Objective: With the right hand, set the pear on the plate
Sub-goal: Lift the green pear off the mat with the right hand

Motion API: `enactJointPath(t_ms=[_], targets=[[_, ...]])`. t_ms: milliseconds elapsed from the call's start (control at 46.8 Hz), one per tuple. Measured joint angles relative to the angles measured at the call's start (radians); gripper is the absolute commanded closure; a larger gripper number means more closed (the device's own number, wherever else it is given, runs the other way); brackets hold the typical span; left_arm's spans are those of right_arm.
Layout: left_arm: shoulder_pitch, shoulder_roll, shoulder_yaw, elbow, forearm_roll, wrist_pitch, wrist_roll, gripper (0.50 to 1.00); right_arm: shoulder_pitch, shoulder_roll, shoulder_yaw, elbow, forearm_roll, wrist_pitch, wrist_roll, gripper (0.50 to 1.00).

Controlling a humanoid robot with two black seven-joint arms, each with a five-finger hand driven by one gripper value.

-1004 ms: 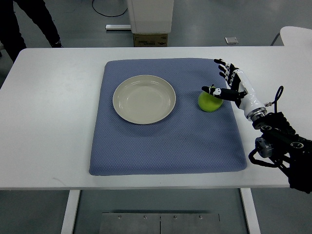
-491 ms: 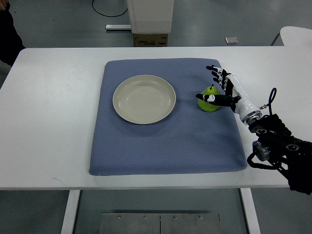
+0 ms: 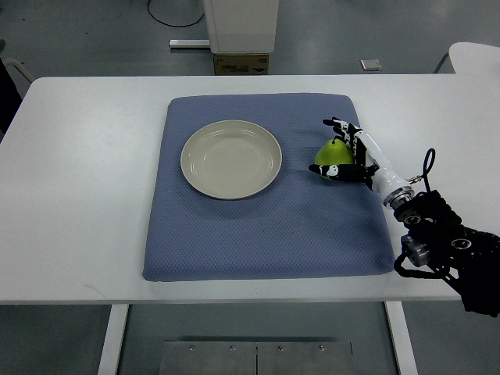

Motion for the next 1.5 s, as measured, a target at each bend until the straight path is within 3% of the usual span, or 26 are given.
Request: enactJointPath(t_ms=[278,406,620,705,769,1496], targets=[[0.000,0.000,0.000,0.000,0.000,0.000,0.000,0.500,0.000,0.027,-0.029,-0.064,-0.002,-0.006,0.000,0.502],[0.000,0.000,0.000,0.000,0.000,0.000,0.000,0.500,0.000,0.031,-0.032,-0.073,-0.001,-0.007,0.000,0.530],[0.000,0.000,0.000,0.000,0.000,0.000,0.000,0.500,0.000,0.041,-0.032,-0.088,-0.001,-0.036,0.000,0.743],[0.000,0.000,0.000,0.000,0.000,0.000,0.000,0.500,-0.001,0.042,-0.035,-0.090,-0.001,-0.036,0.000,0.866],[0.000,0.000,0.000,0.000,0.000,0.000,0.000,0.500,-0.001,0.042,-0.043,-0.091,-0.001,-0.037,0.000,1.000],[0.000,0.000,0.000,0.000,0.000,0.000,0.000,0.500,0.134,0.043,-0.066,-0.058,0.004,-0.006,0.000,1.000]])
